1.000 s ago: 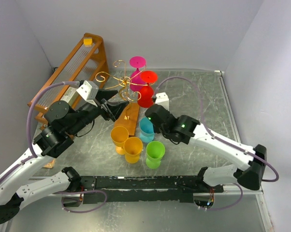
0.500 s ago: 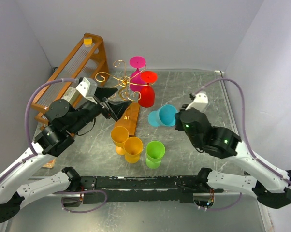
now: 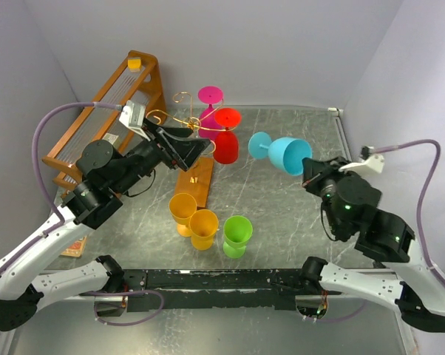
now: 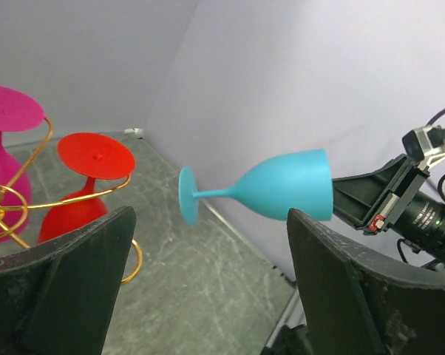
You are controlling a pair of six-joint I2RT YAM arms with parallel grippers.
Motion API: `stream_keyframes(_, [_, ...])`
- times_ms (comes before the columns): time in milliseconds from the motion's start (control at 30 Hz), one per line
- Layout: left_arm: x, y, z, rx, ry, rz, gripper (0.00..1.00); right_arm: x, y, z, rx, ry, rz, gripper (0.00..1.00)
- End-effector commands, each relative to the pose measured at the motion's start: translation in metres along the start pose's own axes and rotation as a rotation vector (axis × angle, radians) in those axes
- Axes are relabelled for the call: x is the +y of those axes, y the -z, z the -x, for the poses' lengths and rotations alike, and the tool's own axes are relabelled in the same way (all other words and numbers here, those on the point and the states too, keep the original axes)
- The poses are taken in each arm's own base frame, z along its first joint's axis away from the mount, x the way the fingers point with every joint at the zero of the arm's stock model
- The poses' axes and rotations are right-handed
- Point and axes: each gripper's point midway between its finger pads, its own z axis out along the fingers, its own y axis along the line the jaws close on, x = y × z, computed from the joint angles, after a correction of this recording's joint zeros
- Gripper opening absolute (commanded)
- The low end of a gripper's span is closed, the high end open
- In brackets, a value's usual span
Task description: Place the wine glass upside down on the wine glass rack
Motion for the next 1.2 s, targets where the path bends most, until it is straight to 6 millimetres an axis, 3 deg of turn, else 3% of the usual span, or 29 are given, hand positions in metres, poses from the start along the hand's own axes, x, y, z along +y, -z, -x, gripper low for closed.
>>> stream_keyframes(0, [-0.018, 0.001, 0.031, -0.102, 0.124, -0.037, 0.97, 0.018, 0.014, 0.054, -0.137, -0.222, 0.111, 0.0])
stream_keyframes(300, [-0.044, 0.011, 0.044, -0.206, 0.283, -0.204, 1.0, 0.083, 0.019, 0.077, -0.218, -0.18, 0.385, 0.0])
stream_keyframes(433, [-0.039, 0.014, 0.045, -0.234, 0.346, -0.187, 0.88, 0.121, 0.022, 0.082, -0.246, -0.176, 0.525, 0.0])
stream_keyframes(667, [-0.026, 0.02, 0.052, -0.275, 0.425, -0.11, 0.84, 0.176, 0.019, 0.06, -0.227, -0.154, 0.71, 0.0])
stream_keyframes(800, [-0.02, 0.026, 0.054, -0.33, 0.495, -0.114, 0.73, 0.201, 0.019, 0.047, -0.221, -0.167, 0.812, 0.0])
stream_keyframes(1000, [-0.003, 0.034, 0.055, -0.405, 0.566, -0.066, 0.7, 0.224, 0.019, 0.032, -0.178, -0.182, 0.882, 0.0])
stream_keyframes(1167, [0.012, 0.051, 0.06, -0.511, 0.647, -0.045, 0.66, 0.223, 0.024, 0.017, -0.144, -0.248, 0.94, 0.0])
